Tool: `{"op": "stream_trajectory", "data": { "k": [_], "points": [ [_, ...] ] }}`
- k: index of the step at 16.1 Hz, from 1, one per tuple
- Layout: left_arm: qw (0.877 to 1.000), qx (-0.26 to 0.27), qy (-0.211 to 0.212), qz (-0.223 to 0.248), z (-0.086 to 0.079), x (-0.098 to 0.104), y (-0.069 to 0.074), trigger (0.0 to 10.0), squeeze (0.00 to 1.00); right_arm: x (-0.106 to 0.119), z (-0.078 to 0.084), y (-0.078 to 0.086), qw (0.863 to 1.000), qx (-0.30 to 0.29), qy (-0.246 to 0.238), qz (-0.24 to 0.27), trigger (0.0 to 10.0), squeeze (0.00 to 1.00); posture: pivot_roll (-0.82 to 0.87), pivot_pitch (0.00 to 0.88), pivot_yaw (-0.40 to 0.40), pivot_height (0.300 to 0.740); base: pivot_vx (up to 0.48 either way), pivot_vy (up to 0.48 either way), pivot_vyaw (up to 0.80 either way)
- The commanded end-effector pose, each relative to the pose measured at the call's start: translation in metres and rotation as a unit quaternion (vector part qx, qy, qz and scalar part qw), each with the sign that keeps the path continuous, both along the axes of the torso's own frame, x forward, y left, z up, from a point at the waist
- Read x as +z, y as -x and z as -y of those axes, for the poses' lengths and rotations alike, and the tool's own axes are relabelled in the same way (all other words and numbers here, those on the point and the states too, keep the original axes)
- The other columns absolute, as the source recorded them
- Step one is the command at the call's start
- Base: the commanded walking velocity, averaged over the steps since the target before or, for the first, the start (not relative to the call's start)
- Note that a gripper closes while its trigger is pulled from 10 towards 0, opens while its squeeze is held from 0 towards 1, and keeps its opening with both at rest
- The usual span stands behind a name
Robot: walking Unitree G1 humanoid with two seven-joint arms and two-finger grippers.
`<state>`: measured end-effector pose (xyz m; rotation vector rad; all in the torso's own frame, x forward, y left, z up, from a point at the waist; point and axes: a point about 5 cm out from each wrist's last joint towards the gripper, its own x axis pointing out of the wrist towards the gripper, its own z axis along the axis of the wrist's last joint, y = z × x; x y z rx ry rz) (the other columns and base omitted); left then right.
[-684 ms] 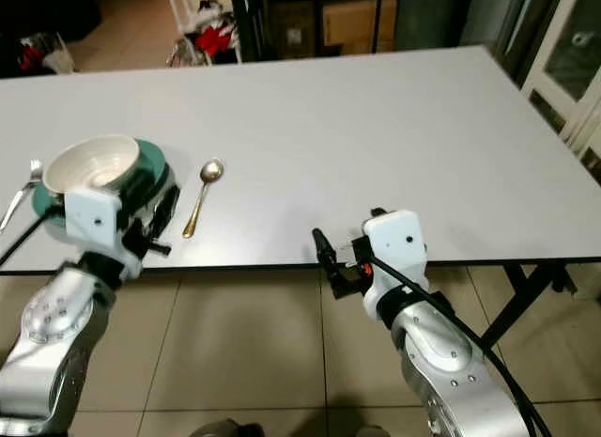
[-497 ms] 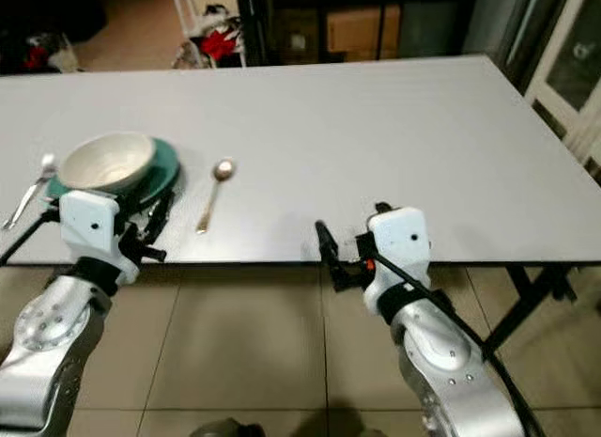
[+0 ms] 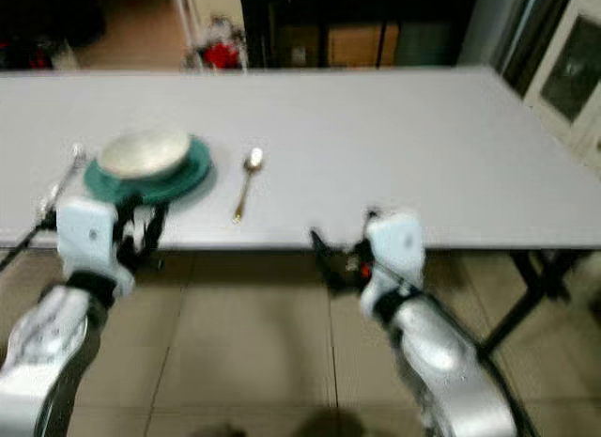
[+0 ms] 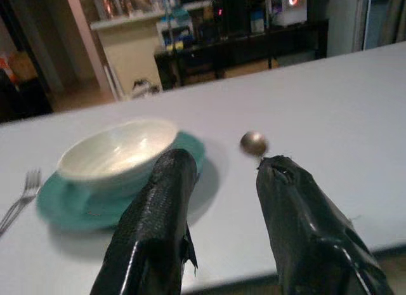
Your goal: Setting the table
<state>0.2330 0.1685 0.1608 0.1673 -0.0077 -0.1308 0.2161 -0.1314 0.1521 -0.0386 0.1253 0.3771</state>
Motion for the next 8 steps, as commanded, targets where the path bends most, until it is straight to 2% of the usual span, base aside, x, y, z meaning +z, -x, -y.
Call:
{"op": "stream_trajectory", "data": {
  "k": [1, 3, 5, 8],
  "points": [
    [1.000, 0.013, -0.006, -0.003, -0.005, 0.001, 0.000, 10.0, 0.00, 0.009, 0.003, -0.005, 1.000, 0.000, -0.001, 0.023, 10.0, 0.00, 0.03, 0.000, 0.067, 0.740, 0.000, 0.337, 0.80],
    [1.000, 0.018, -0.001, -0.002, -0.004, 0.002, -0.003, 10.0, 0.00, 0.009, 0.006, -0.009, 1.000, -0.007, -0.002, 0.024, 10.0, 0.00, 0.03, 0.000, 0.070, 0.740, 0.000, 0.339, 0.80],
    [0.999, 0.041, 0.024, 0.000, -0.007, 0.003, -0.007, 10.0, 0.00, 0.009, 0.004, -0.014, 1.000, -0.005, -0.002, 0.023, 10.0, 0.00, 0.02, 0.000, 0.062, 0.740, 0.000, 0.343, 0.80],
    [0.997, 0.069, 0.039, -0.017, -0.014, -0.007, -0.007, 10.0, 0.00, 0.009, 0.003, -0.020, 1.000, 0.003, 0.001, 0.016, 10.0, 0.00, 0.02, 0.000, 0.040, 0.740, 0.000, 0.344, 0.80]
  ]
}}
